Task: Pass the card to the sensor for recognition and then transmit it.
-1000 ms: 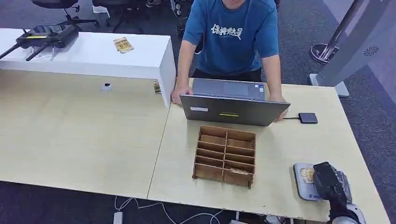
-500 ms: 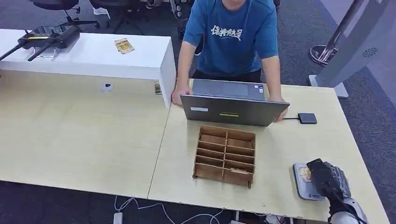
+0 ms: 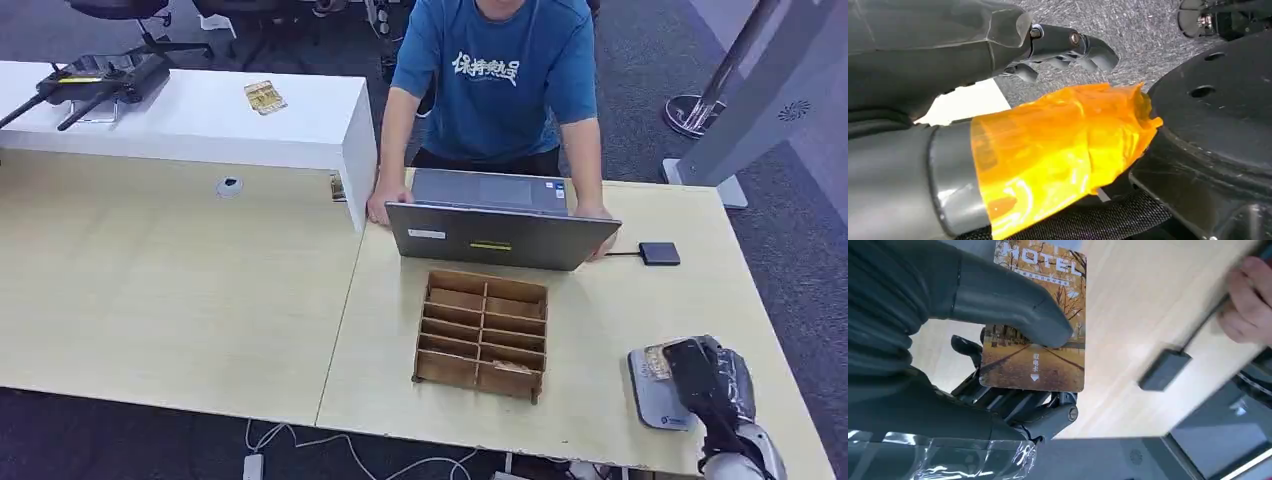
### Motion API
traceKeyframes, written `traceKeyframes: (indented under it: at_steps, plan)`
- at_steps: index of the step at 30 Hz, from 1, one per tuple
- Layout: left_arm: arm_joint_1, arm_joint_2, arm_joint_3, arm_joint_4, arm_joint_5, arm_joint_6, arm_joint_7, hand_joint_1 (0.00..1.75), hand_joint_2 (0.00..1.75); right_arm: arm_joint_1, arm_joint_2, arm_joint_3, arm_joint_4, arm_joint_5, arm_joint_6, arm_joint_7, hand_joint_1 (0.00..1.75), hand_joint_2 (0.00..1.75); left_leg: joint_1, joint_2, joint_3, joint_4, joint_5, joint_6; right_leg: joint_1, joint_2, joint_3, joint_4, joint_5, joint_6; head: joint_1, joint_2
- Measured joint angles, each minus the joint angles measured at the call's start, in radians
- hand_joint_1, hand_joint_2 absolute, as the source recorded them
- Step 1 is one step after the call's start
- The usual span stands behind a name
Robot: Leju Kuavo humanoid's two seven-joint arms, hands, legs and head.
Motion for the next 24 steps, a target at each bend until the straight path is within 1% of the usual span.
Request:
traceKeyframes:
  at_steps: [3, 4, 5, 9, 10, 13, 14, 19, 21, 22, 23, 24]
  plan:
    - [0.000, -0.001, 0.004, 0.000, -0.004, 0.002, -0.002, 0.00, 0.00, -0.010, 0.000, -0.007, -0.059, -0.025, -0.010, -0.008, 1.73, 1.75, 0.000, 0.000, 0.000, 0.000, 0.000, 0.000, 0.000, 0.000, 0.000, 0.000, 0.000, 0.000, 0.000, 0.000]
    - [0.000, -0.001, 0.005, 0.000, -0.006, 0.002, -0.003, 0.00, 0.00, -0.018, 0.000, -0.010, -0.076, -0.034, -0.009, -0.009, 1.69, 1.75, 0.000, 0.000, 0.000, 0.000, 0.000, 0.000, 0.000, 0.000, -0.001, 0.000, 0.000, 0.000, 0.000, 0.000]
    - [0.000, -0.001, 0.005, 0.000, -0.006, 0.002, -0.004, 0.00, 0.00, -0.029, 0.000, -0.012, -0.095, -0.041, -0.008, -0.009, 1.71, 1.75, 0.000, 0.000, -0.001, 0.000, 0.000, 0.000, 0.000, 0.000, -0.001, 0.000, 0.000, 0.000, 0.000, 0.000]
    - [0.000, 0.000, 0.005, 0.000, -0.018, 0.002, -0.006, 0.00, 0.00, -0.093, -0.004, -0.010, -0.146, -0.029, -0.011, 0.008, 1.69, 1.75, 0.000, 0.000, 0.000, 0.000, 0.000, 0.000, 0.000, 0.000, -0.001, 0.000, 0.000, 0.000, 0.000, 0.000]
    - [0.000, 0.001, 0.005, 0.000, -0.019, 0.002, -0.006, 0.00, 0.00, -0.110, -0.006, -0.009, -0.150, -0.023, -0.015, 0.013, 1.73, 1.75, 0.000, 0.000, 0.000, 0.000, 0.000, 0.000, 0.000, 0.000, -0.001, 0.000, 0.000, 0.000, 0.000, 0.000]
    - [0.000, 0.003, 0.005, 0.000, -0.025, 0.002, -0.006, 0.00, 0.00, -0.152, -0.011, -0.005, -0.157, -0.006, -0.033, 0.018, 1.61, 1.75, 0.000, 0.000, 0.000, 0.000, 0.000, 0.000, 0.000, 0.000, -0.001, 0.000, 0.000, 0.000, 0.000, 0.000]
    - [0.000, 0.003, 0.005, 0.000, -0.027, 0.002, -0.006, 0.00, 0.00, -0.163, -0.011, -0.003, -0.157, 0.005, -0.041, 0.018, 1.66, 1.75, 0.000, 0.000, -0.001, 0.000, 0.000, 0.000, 0.000, 0.000, -0.001, 0.000, 0.000, 0.000, 0.000, 0.000]
    - [-0.003, 0.006, 0.005, 0.000, -0.042, 0.003, -0.006, 0.00, 0.00, -0.248, -0.015, 0.035, -0.157, 0.105, -0.090, 0.065, 1.66, 1.75, 0.000, 0.000, 0.000, 0.000, 0.000, 0.000, 0.000, 0.001, -0.002, 0.000, 0.000, 0.000, 0.000, 0.000]
    - [-0.001, 0.009, 0.005, 0.000, -0.045, 0.003, -0.006, 0.00, 0.00, -0.268, -0.017, 0.043, -0.157, 0.116, -0.095, 0.074, 1.66, 1.75, 0.000, -0.001, -0.001, 0.000, 0.001, 0.000, 0.000, -0.001, -0.002, 0.000, 0.000, 0.000, 0.000, 0.000]
    - [-0.001, 0.010, 0.005, 0.000, -0.045, 0.003, -0.006, 0.00, 0.00, -0.275, -0.017, 0.046, -0.157, 0.117, -0.097, 0.074, 1.61, 1.75, 0.000, -0.001, -0.001, 0.000, 0.001, 0.000, 0.000, -0.001, -0.002, 0.000, 0.000, 0.000, 0.000, 0.000]
    - [0.000, 0.010, 0.006, 0.000, -0.045, 0.003, -0.006, 0.00, 0.00, -0.279, -0.018, 0.051, -0.157, 0.118, -0.099, 0.074, 1.59, 1.75, 0.000, -0.001, -0.001, 0.000, 0.000, 0.000, 0.000, -0.001, -0.001, 0.000, 0.000, 0.000, 0.000, 0.000]
    - [-0.001, 0.010, 0.005, 0.000, -0.046, 0.003, -0.006, 0.00, 0.00, -0.282, -0.019, 0.054, -0.157, 0.118, -0.101, 0.073, 1.62, 1.75, 0.000, -0.001, -0.001, 0.000, 0.000, 0.000, 0.000, -0.001, -0.001, 0.000, 0.000, 0.000, 0.000, 0.000]
